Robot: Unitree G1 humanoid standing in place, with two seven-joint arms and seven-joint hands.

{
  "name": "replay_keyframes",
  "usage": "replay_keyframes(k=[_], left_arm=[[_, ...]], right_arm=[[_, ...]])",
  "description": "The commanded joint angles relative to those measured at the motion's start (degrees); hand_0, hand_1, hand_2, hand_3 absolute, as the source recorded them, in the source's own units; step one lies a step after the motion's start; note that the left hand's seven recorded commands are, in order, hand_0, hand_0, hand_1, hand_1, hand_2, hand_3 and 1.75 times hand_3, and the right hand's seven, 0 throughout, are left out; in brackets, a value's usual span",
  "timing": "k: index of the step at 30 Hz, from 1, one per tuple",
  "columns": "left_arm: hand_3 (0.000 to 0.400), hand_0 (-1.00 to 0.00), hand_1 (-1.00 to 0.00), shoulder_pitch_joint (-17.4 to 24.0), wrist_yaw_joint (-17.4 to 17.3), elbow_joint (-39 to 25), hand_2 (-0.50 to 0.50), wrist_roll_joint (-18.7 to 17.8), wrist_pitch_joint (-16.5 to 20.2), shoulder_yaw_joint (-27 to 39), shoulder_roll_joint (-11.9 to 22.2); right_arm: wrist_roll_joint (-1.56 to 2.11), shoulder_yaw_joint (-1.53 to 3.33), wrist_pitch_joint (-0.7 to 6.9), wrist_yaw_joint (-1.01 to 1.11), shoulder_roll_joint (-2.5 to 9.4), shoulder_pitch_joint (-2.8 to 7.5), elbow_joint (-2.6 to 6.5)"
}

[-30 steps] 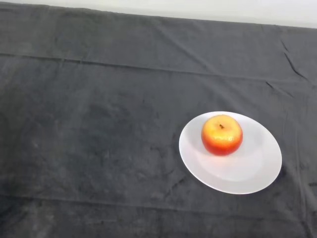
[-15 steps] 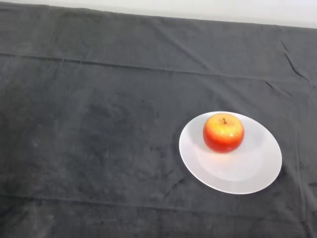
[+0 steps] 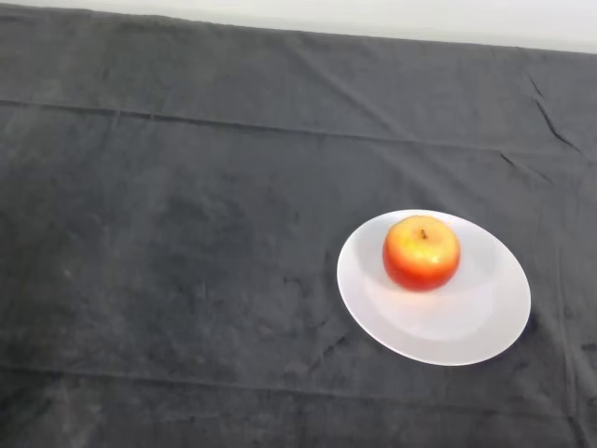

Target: Move the apple to the plate

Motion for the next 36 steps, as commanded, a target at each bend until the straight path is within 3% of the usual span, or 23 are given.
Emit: replay_keyframes(k=[1,36], left_arm=[[0.0,0.0,0.0,-1.3,-0.4,-1.3,0.0,1.7,0.5,2.4,-1.1],[0.0,0.0,0.0,-2.1,-4.0,-1.4,0.0,5.1,0.5,6.2,-4.7]], right_arm=[[1.47,-0.15,2.29,0.01,5.29,7.48,2.86],[1.7,0.06,2.37,0.04,5.3,7.47,2.83]])
